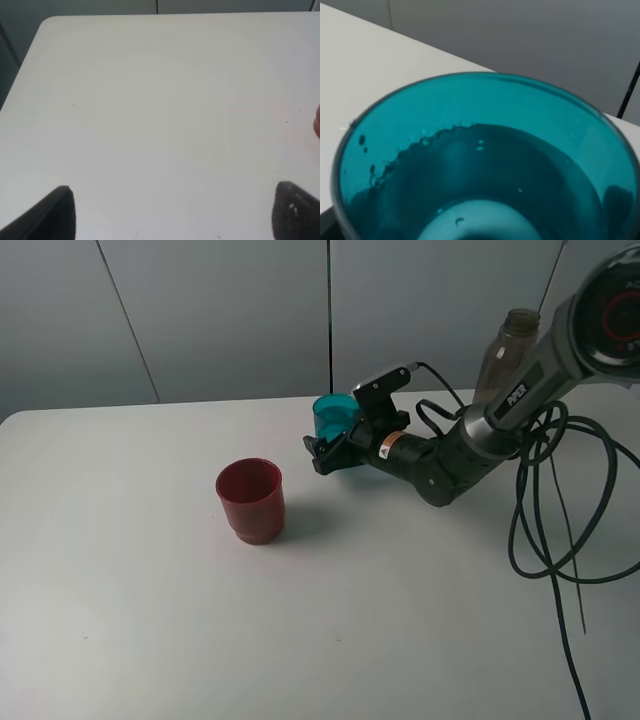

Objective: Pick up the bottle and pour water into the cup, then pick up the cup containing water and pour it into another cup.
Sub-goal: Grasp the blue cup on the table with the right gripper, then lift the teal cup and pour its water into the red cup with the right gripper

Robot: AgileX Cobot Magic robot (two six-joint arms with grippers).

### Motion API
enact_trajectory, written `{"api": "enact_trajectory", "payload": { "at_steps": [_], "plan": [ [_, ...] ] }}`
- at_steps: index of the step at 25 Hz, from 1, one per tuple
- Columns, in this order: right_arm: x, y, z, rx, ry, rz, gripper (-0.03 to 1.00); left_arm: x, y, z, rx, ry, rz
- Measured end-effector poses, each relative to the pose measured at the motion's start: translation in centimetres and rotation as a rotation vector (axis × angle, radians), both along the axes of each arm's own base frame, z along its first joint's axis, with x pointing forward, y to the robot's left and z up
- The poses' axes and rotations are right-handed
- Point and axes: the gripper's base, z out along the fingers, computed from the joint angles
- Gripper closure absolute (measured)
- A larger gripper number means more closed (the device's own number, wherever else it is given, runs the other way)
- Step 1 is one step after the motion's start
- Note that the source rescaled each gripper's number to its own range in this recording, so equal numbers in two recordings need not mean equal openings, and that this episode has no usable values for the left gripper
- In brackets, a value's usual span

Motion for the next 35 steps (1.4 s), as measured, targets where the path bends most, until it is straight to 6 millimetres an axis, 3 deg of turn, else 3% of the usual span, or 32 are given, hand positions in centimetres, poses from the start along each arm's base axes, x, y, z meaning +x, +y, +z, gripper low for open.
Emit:
{"api": "enact_trajectory", "payload": {
  "at_steps": [24, 25, 26, 27, 29, 30, 35],
  "plan": [
    [0.49, 0.33, -0.77, 0.035, -0.014, -0.006, -0.02, 0.0, 0.0, 0.0, 0.0, 0.0, 0.0],
    [0.49, 0.33, -0.77, 0.035, -0.014, -0.006, 0.02, 0.0, 0.0, 0.0, 0.0, 0.0, 0.0],
    [0.49, 0.33, -0.77, 0.035, -0.014, -0.006, 0.12, 0.0, 0.0, 0.0, 0.0, 0.0, 0.0],
    [0.49, 0.33, -0.77, 0.035, -0.014, -0.006, 0.29, 0.0, 0.0, 0.0, 0.0, 0.0, 0.0],
    [0.47, 0.36, -0.77, 0.034, -0.015, -0.002, 0.8, 0.0, 0.0, 0.0, 0.0, 0.0, 0.0],
    [0.42, 0.44, -0.79, 0.034, -0.013, -0.001, 0.91, 0.0, 0.0, 0.0, 0.0, 0.0, 0.0],
    [0.42, 0.44, -0.8, 0.033, -0.011, -0.001, 0.91, 0.0, 0.0, 0.0, 0.0, 0.0, 0.0]
  ]
}}
